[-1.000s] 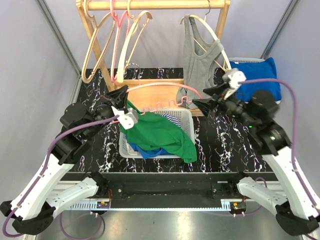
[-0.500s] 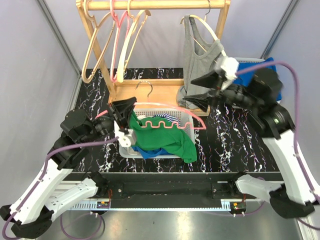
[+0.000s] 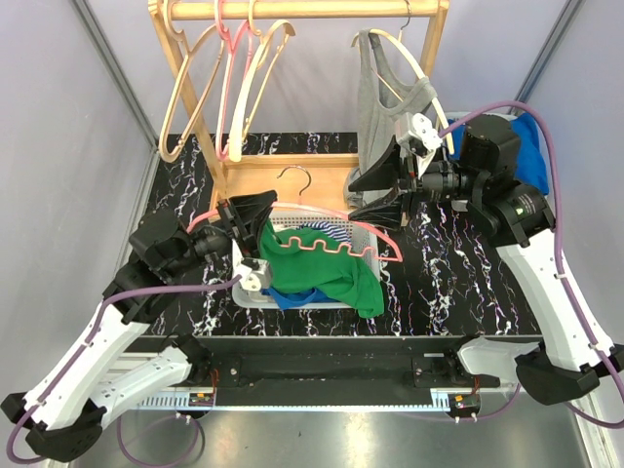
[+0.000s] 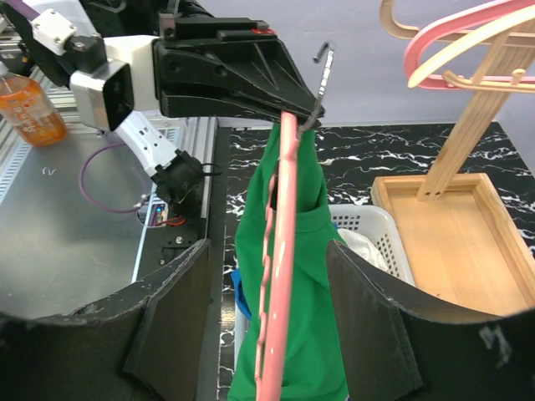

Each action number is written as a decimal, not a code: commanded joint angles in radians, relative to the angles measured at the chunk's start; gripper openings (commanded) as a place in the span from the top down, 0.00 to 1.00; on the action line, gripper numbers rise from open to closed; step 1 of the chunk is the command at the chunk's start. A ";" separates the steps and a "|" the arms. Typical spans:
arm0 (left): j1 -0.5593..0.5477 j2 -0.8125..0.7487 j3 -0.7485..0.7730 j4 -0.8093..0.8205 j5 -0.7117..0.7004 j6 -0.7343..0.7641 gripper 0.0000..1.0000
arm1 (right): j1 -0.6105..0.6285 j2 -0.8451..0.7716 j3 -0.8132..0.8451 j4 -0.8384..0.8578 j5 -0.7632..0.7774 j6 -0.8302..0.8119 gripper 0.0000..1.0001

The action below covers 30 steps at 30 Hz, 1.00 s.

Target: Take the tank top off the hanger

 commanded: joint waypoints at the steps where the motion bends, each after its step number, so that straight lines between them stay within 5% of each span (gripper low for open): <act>1: -0.005 0.019 0.053 0.131 0.033 0.007 1.00 | 0.016 0.005 0.013 -0.016 -0.046 0.012 0.35; 18: -0.022 0.065 0.117 0.174 0.042 0.008 1.00 | 0.032 0.051 0.025 -0.059 0.023 -0.025 0.38; 30: -0.034 0.096 0.166 0.193 0.010 -0.021 1.00 | 0.032 0.050 0.001 -0.025 0.057 0.007 0.63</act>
